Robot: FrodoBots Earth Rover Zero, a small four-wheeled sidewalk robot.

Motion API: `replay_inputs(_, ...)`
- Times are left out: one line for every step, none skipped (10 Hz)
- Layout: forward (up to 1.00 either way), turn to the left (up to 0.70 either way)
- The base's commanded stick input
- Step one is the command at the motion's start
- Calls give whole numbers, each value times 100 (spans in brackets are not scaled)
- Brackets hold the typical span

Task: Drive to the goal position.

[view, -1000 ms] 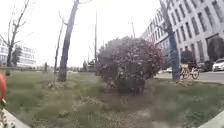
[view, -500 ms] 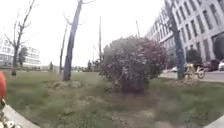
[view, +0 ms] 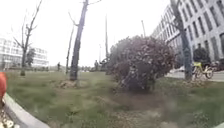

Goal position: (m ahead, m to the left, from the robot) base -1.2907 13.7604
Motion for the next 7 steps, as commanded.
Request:
replay_inputs(0, 70)
replay_inputs(0, 70)
replay_inputs(0, 70)
replay_inputs(0, 70)
replay_inputs(0, 70)
replay_inputs(0, 70)
replay_inputs(0, 70)
